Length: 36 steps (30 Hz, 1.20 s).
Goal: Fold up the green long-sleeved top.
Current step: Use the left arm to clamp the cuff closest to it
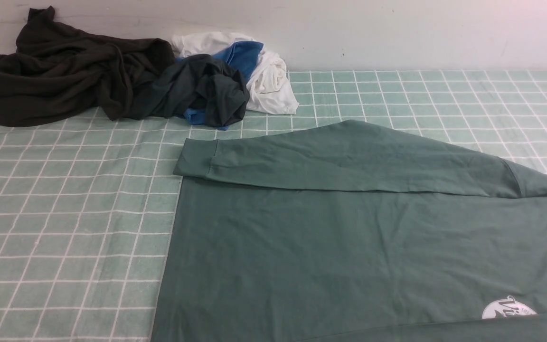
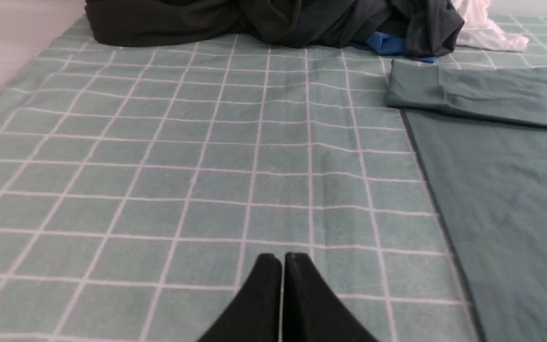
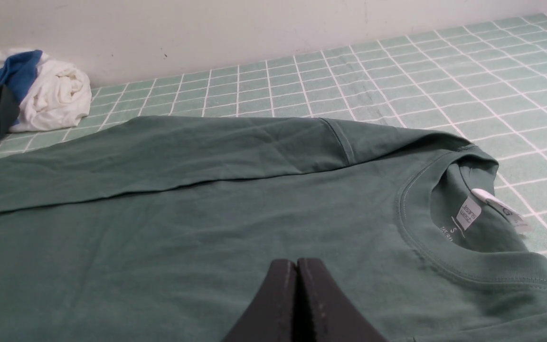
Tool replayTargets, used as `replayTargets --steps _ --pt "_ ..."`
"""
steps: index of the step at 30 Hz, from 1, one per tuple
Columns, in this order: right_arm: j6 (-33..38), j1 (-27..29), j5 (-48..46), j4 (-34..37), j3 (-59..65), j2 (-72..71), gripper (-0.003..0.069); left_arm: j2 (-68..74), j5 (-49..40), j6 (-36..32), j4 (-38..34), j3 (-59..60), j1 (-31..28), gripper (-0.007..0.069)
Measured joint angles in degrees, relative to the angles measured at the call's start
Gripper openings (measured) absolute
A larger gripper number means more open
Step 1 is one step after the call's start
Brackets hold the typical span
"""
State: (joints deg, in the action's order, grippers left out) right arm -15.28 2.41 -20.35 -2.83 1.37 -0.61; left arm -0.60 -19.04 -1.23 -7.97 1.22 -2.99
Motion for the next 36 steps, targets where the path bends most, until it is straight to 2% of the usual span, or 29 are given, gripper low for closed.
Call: replayTargets --steps 3,6,8,10,14,17,20,22,24,25,26,28,29,30,32,33,35,36 --pt "0.00 0.00 -0.06 1.69 0.00 0.00 -0.0014 0.00 0.27 2.76 -7.15 0.26 0.00 -0.0003" --pt "-0.39 0.00 -0.01 8.03 0.00 0.00 -0.0014 0.00 0.48 7.98 -19.39 0.45 0.00 -0.0003" --pt "-1.80 0.00 -0.01 16.88 0.00 0.00 -0.0014 0.00 0.64 11.93 -30.70 0.50 0.00 -0.0003" --pt "-3.40 0.00 -0.21 25.70 0.05 0.00 -0.0014 0.00 0.92 13.10 -37.05 0.50 0.00 -0.0003" --pt "-5.11 0.00 -1.08 40.86 -0.01 0.00 -0.0014 0.00 1.29 12.76 -40.87 0.50 0.00 -0.0003" --pt "-5.17 0.00 -0.85 48.15 -0.08 0.00 -0.0014 0.00 1.70 12.32 -41.55 0.50 0.00 -0.0003" --pt "-5.17 0.00 -0.42 49.43 -0.08 0.00 -0.0014 0.00 2.24 11.67 -42.14 0.50 0.00 -0.0003" --pt "-5.12 0.00 -0.13 49.08 -0.08 0.00 -0.0014 0.00 0.98 8.20 -42.19 -0.18 0.00 -0.0003" --pt "-4.73 0.00 -0.09 48.74 -0.08 0.00 -0.0014 0.00 -0.61 4.33 -42.19 -1.70 0.00 -0.0003" --pt "-3.37 0.00 -0.09 48.56 -0.08 0.00 -0.0014 0.00 -2.67 -3.35 -42.06 -5.42 0.00 -0.0003" --pt "-1.29 0.00 -0.09 48.35 -0.08 0.00 -0.0014 0.00 -3.74 -7.99 -41.70 -7.95 0.00 -0.0003" --pt "1.26 0.00 -0.32 47.91 -0.13 0.00 -0.0014 0.23 -5.51 -12.78 -40.49 -11.27 0.00 -0.0003" --pt "3.67 0.00 -0.73 47.43 -0.49 0.00 -0.0014 1.03 -7.20 -14.96 -39.12 -13.62 0.00 -0.0003" --pt "8.97 0.04 -1.63 45.69 -1.92 0.00 -0.0014 4.84 -12.05 -16.74 -35.17 -18.66 0.00 -0.0003" --pt "15.28 0.04 -1.74 42.35 -6.26 1.13 -0.0014 11.58 -19.13 -16.75 -29.17 -24.56 0.00 -0.0003" --pt "17.12 0.04 -1.68 41.44 -7.33 2.13 -0.0014 13.22 -19.99 -16.75 -27.67 -25.24 0.00 -0.0003" --pt "23.84 0.04 -2.58 35.04 -15.16 8.62 -0.0014 24.85 -30.81 -16.75 -17.20 -35.53 0.29 -0.0003" --pt "26.14 0.04 -3.64 33.02 -17.79 12.07 -0.0014 27.89 -32.51 -16.75 -14.42 -37.51 0.67 -0.0003"
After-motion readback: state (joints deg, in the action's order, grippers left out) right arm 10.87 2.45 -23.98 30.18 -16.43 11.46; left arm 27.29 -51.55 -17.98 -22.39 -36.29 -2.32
